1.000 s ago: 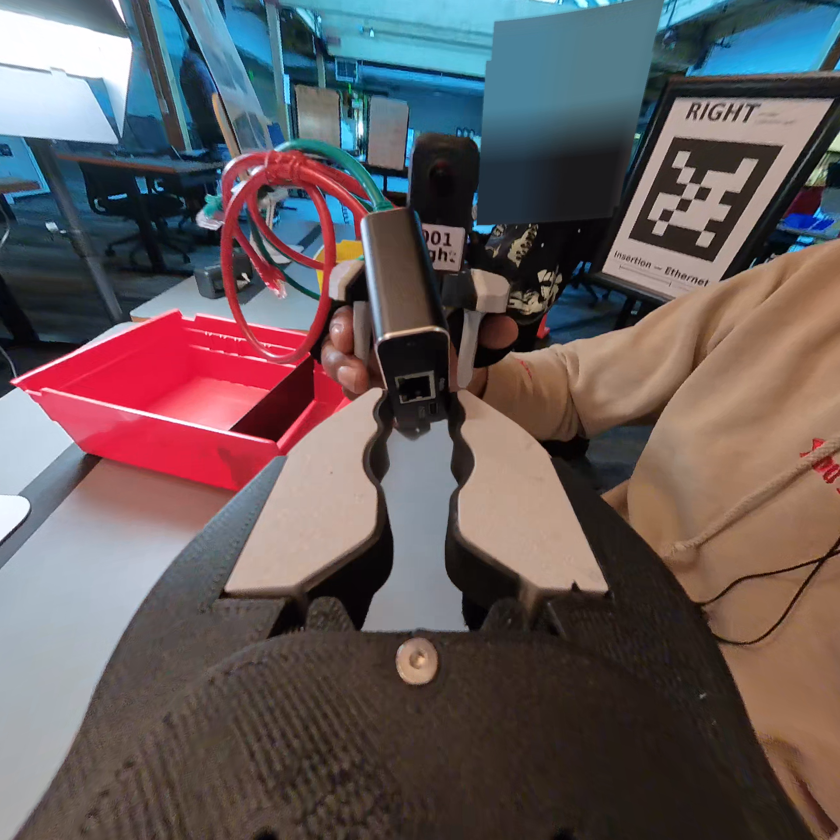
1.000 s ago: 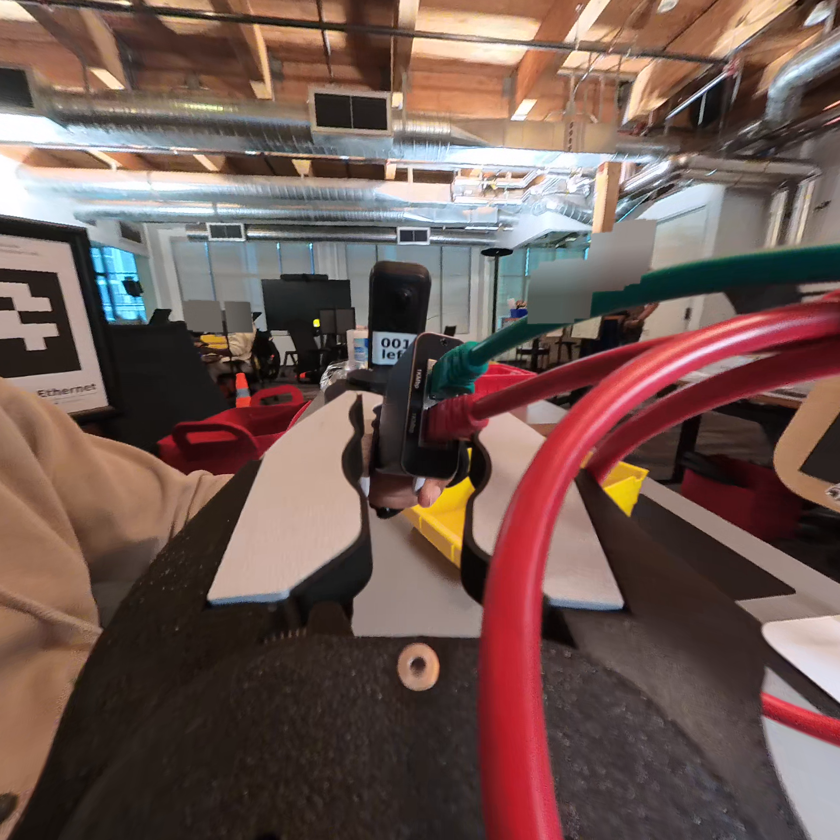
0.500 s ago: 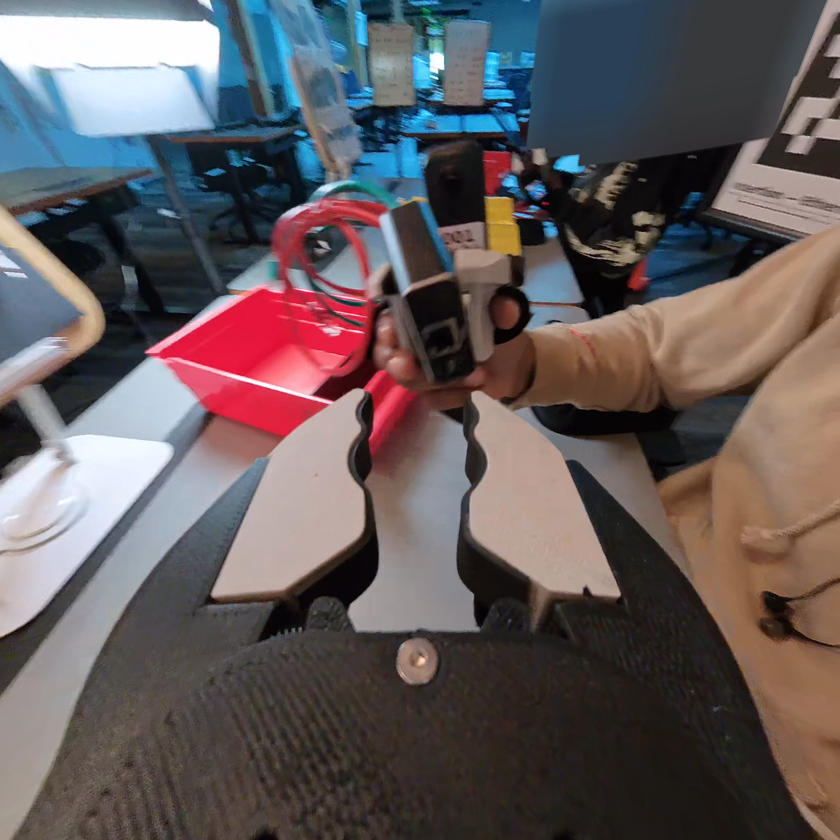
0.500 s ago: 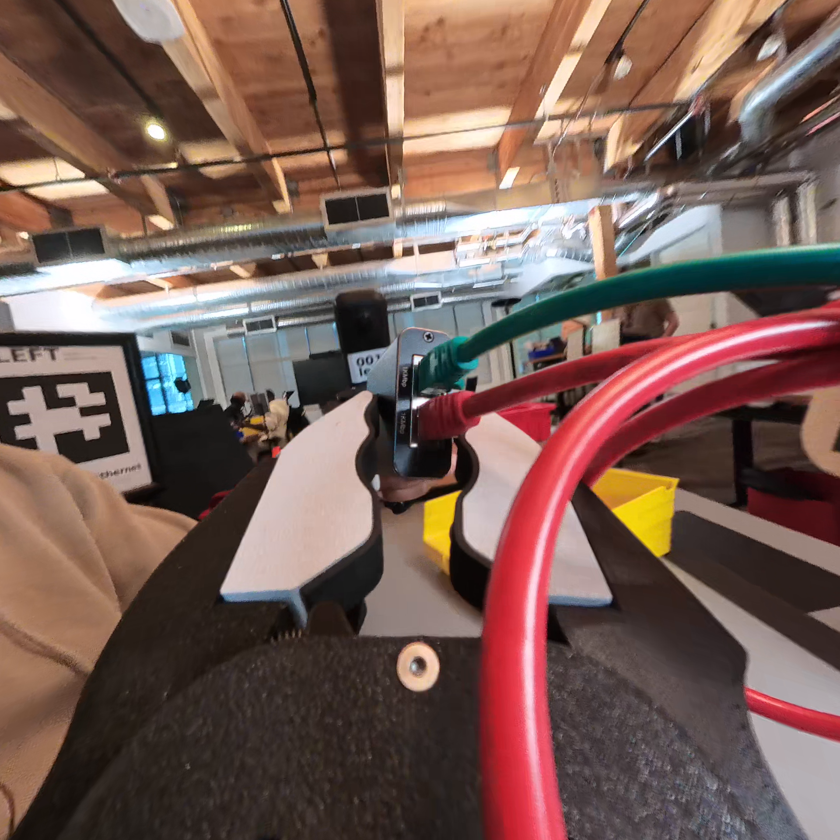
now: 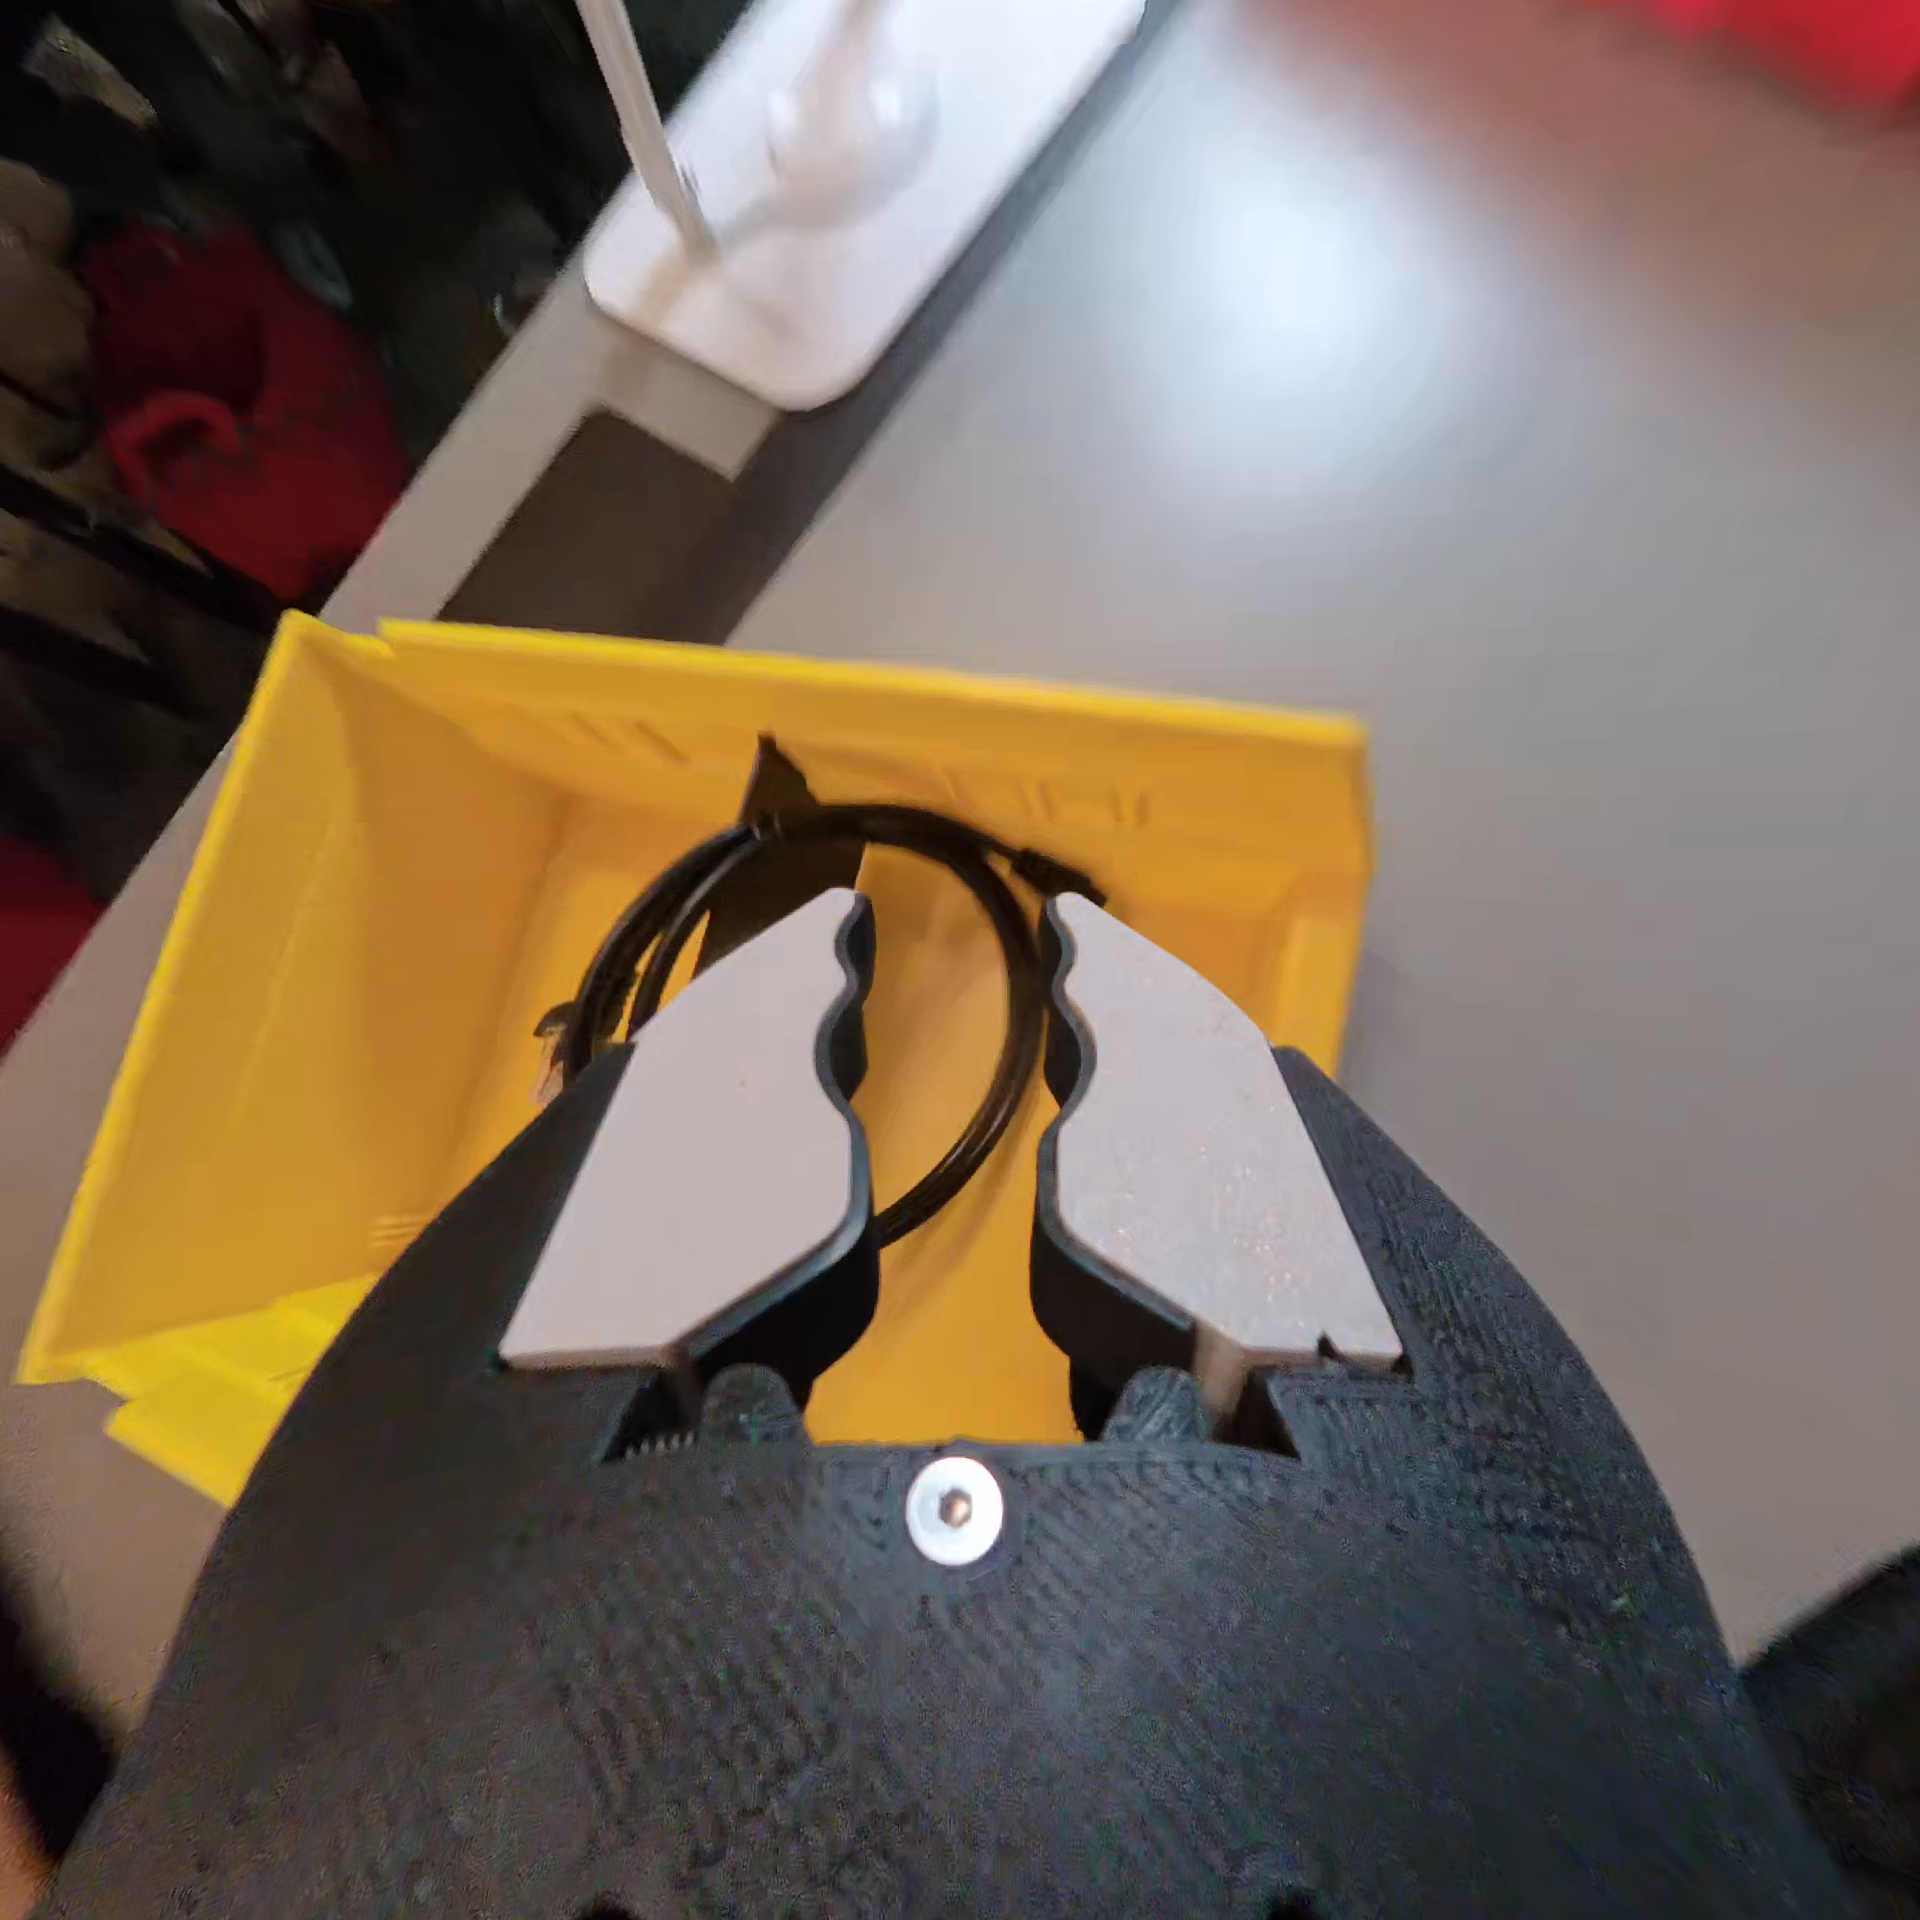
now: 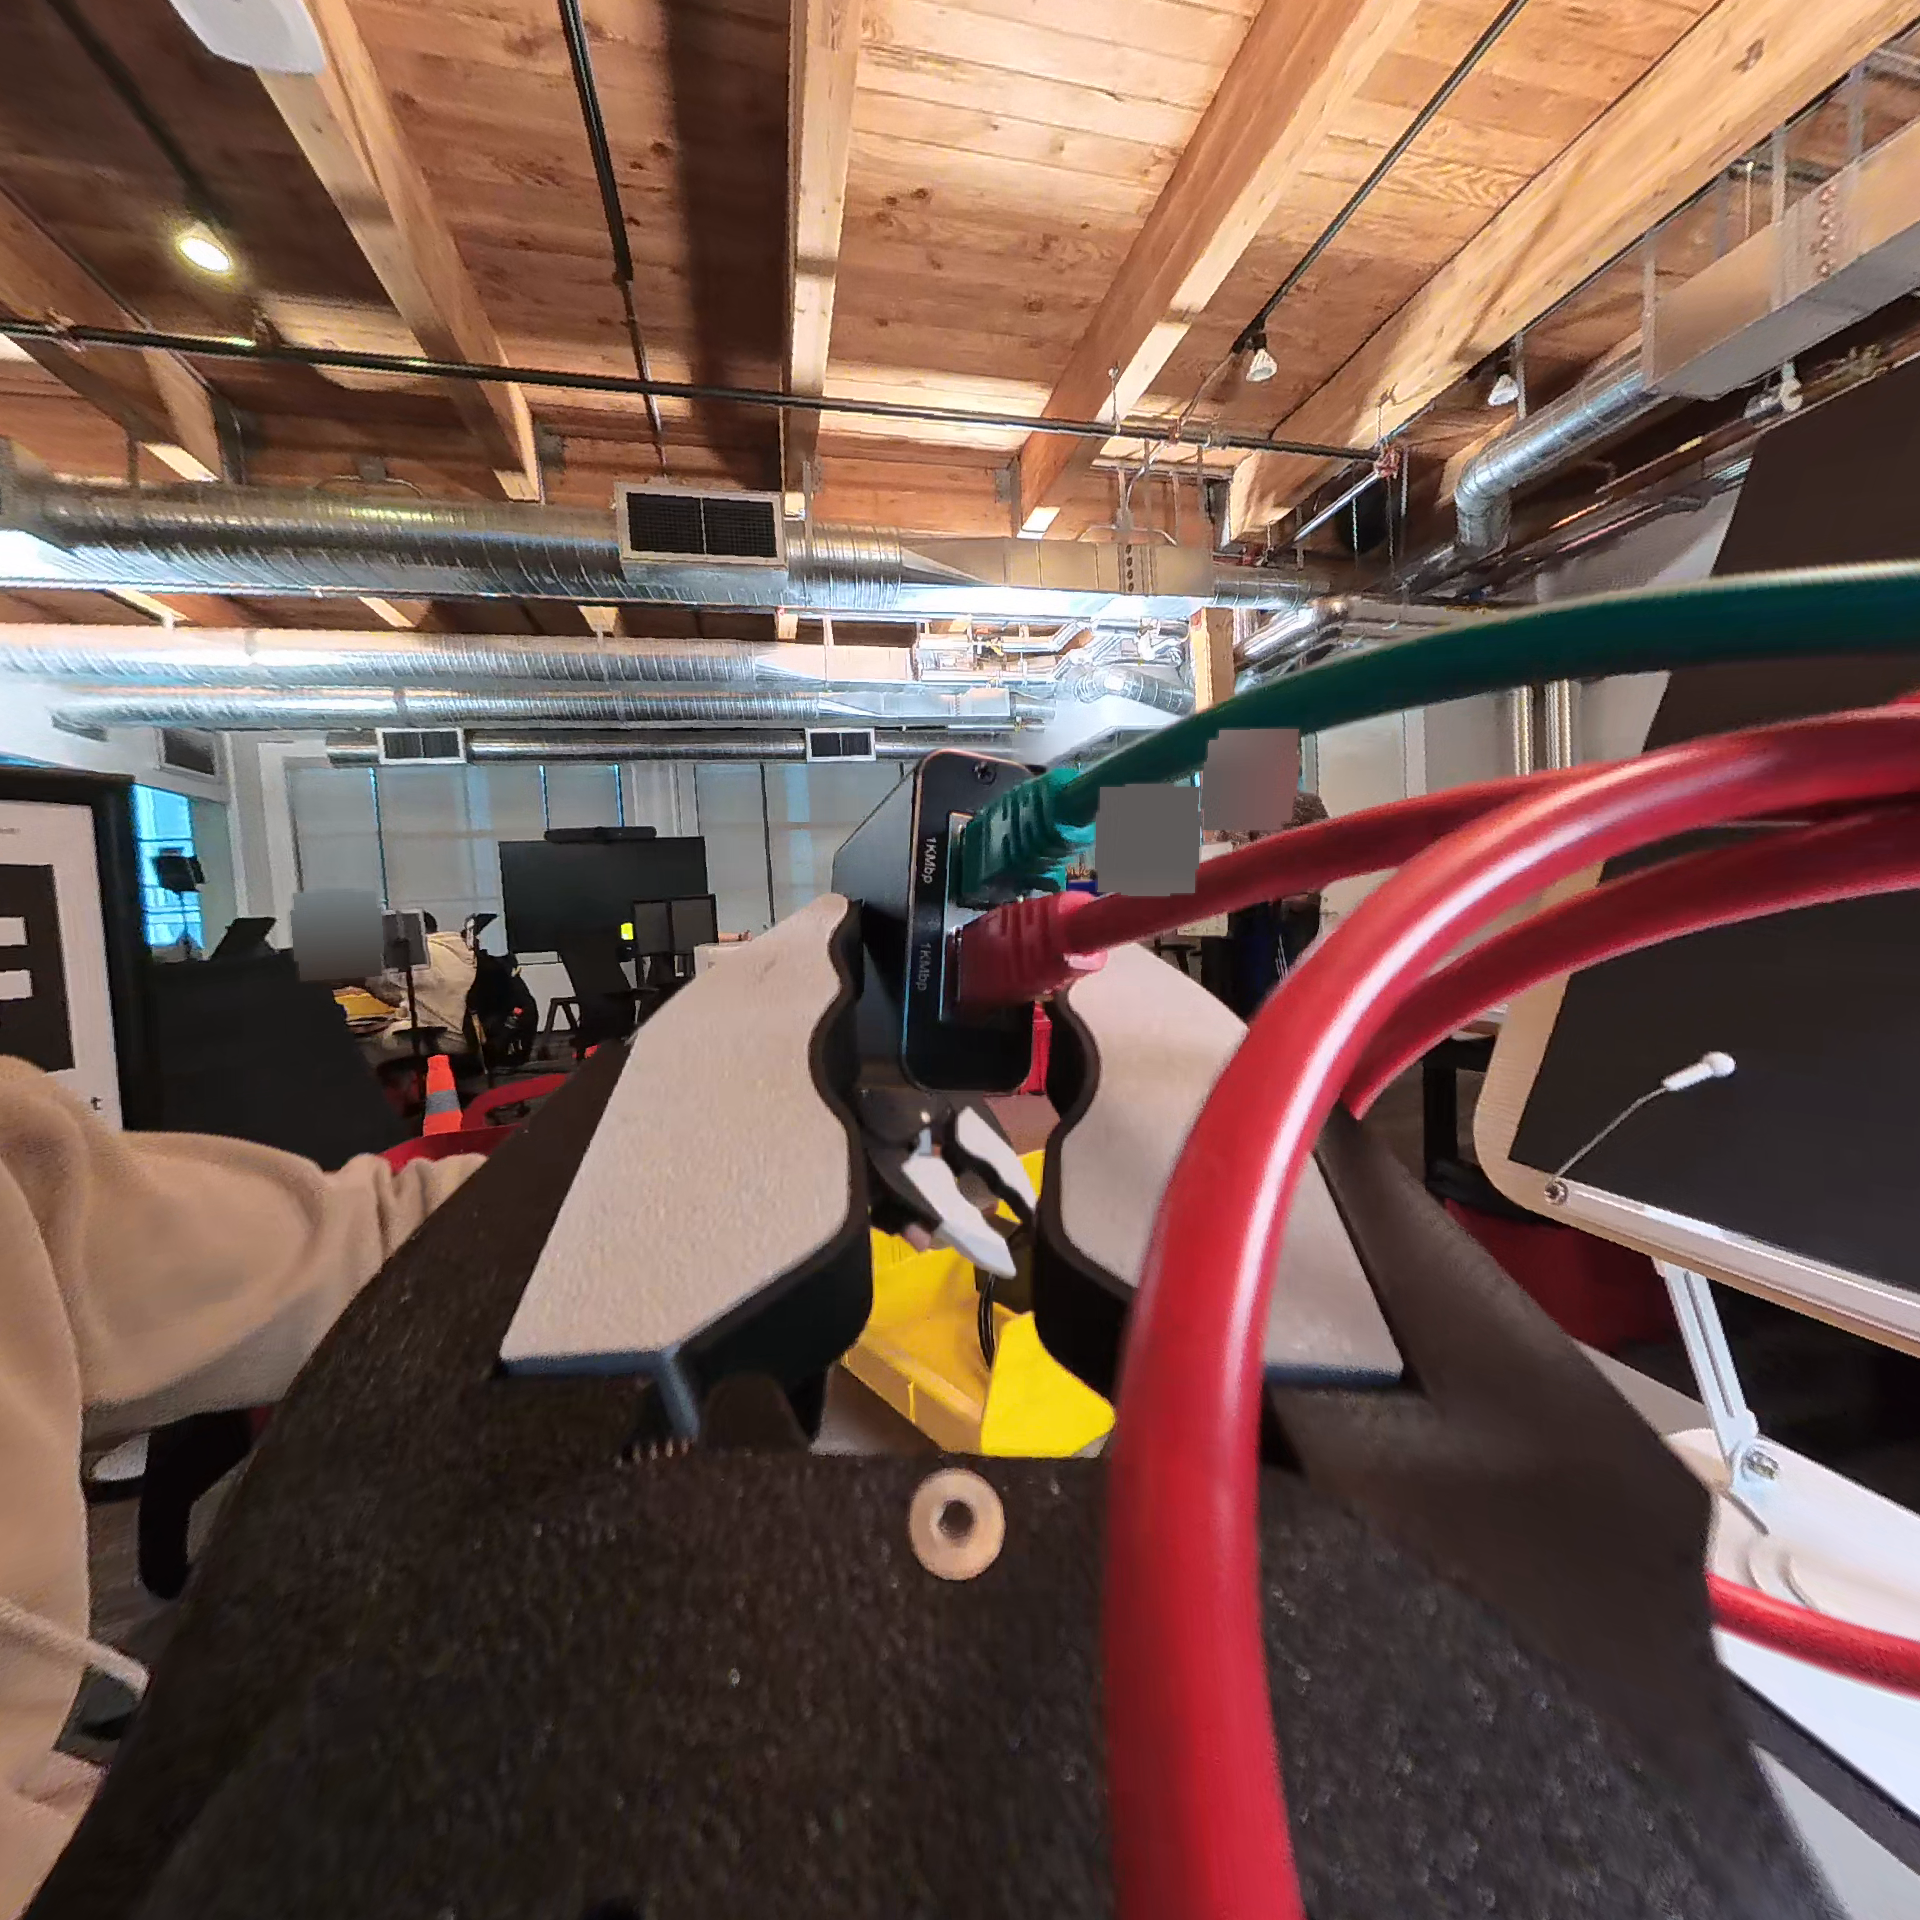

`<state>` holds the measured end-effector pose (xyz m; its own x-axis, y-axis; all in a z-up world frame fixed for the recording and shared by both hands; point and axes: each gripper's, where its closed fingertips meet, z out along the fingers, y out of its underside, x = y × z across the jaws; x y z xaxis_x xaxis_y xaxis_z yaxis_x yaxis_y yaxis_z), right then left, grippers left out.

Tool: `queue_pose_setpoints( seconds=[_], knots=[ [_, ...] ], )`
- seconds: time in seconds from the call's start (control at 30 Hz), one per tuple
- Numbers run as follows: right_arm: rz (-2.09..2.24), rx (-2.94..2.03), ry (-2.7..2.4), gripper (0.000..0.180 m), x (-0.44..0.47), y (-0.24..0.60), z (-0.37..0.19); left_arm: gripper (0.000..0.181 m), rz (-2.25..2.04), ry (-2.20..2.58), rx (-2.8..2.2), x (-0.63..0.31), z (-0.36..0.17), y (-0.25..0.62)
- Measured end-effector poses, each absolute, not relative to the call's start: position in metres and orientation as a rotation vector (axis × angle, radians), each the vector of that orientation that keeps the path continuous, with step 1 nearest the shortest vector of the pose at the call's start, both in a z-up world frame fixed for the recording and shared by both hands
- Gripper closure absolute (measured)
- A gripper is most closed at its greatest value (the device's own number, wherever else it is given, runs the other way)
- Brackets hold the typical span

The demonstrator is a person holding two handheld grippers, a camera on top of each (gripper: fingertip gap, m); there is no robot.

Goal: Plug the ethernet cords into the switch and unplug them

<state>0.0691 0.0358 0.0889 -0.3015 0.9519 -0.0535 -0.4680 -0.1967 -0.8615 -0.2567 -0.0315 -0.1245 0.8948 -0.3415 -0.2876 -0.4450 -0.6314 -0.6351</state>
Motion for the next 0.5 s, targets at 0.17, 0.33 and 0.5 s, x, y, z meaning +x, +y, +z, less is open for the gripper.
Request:
queue_pose_setpoints(
  seconds=[0.17,0.33,0.5],
  knots=[
    [1.688,-0.773,-0.956,0.148,0.066,0.037,0.083,0.149,0.664,0.864,-2.268,-0.28,-0.155,-0.015],
    [1.71,-0.803,-0.933,0.147,0.064,0.045,0.079,0.151,0.951,1.184,-2.039,-0.276,-0.144,0.005],
    [1.762,-0.846,-0.881,0.147,0.065,0.056,0.077,0.15,1.136,1.538,-1.968,-0.291,-0.157,0.015]
  ],
)
